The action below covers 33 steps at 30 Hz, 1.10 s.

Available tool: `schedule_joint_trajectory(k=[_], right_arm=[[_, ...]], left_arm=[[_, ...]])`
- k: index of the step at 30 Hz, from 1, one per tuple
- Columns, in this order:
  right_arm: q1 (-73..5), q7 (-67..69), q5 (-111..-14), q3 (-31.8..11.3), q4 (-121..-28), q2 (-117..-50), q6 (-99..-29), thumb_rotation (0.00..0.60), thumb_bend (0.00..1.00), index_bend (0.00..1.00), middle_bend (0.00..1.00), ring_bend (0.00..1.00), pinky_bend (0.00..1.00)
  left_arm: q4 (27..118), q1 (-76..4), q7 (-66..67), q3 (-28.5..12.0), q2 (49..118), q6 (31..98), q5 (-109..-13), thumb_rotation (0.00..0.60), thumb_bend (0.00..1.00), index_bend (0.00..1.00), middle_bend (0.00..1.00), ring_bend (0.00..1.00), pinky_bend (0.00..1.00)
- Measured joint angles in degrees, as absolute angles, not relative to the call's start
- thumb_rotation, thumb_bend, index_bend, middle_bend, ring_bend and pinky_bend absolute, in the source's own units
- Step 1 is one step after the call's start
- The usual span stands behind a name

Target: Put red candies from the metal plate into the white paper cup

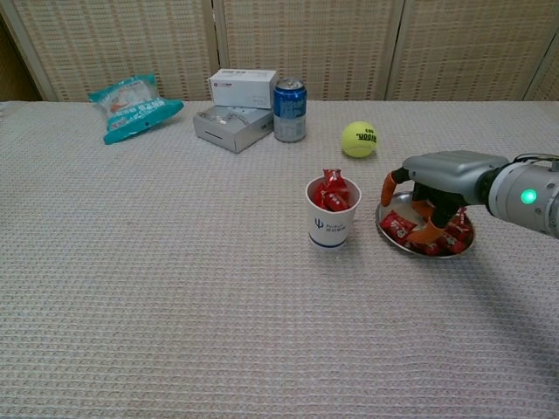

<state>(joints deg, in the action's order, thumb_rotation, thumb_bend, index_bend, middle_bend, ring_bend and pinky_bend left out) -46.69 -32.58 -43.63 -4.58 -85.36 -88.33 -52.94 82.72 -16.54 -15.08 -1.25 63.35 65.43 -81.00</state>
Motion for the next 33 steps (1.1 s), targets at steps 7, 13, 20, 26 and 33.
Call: schedule_joint_trajectory(k=[7, 13, 20, 26, 33], right_arm=[[-47.2, -33.5, -42.7, -4.7, -83.7, -90.0, -52.5, 0.600, 0.18, 0.45, 0.86, 0.79, 1.00], [-47.1, -33.8, -42.8, -4.9, -83.3, -90.4, -53.2, 0.600, 0.18, 0.49, 0.86, 0.79, 1.00], [-47.0, -34.5, -42.5, -4.9, -83.3, -90.5, -53.5, 0.600, 0.18, 0.55, 0.86, 0.80, 1.00], [-46.0, -32.9, -45.1, -5.7, -87.0, -88.2, -55.7, 0.600, 0.18, 0.57, 0.86, 0.80, 1.00], [-44.8, -29.6, -48.9, -7.8, -94.9, -83.3, -58.1, 0.600, 0.18, 0.57, 0.86, 0.81, 1.00]], left_arm=[[82.5, -16.6, -15.7, -1.2, 63.3, 65.5, -81.3, 0.600, 0.45, 0.00, 0.09, 0.14, 0.25], [82.5, -16.6, -15.6, -1.2, 63.3, 65.4, -81.4, 0.600, 0.45, 0.00, 0.09, 0.14, 0.25], [82.5, -16.5, -15.7, -1.2, 63.2, 65.5, -81.4, 0.600, 0.45, 0.00, 0.09, 0.14, 0.25], [82.6, -16.5, -15.8, -1.3, 63.2, 65.7, -81.3, 0.600, 0.45, 0.00, 0.09, 0.14, 0.25], [82.7, -16.6, -15.4, -1.2, 63.3, 65.5, -81.3, 0.600, 0.45, 0.00, 0.09, 0.14, 0.25]])
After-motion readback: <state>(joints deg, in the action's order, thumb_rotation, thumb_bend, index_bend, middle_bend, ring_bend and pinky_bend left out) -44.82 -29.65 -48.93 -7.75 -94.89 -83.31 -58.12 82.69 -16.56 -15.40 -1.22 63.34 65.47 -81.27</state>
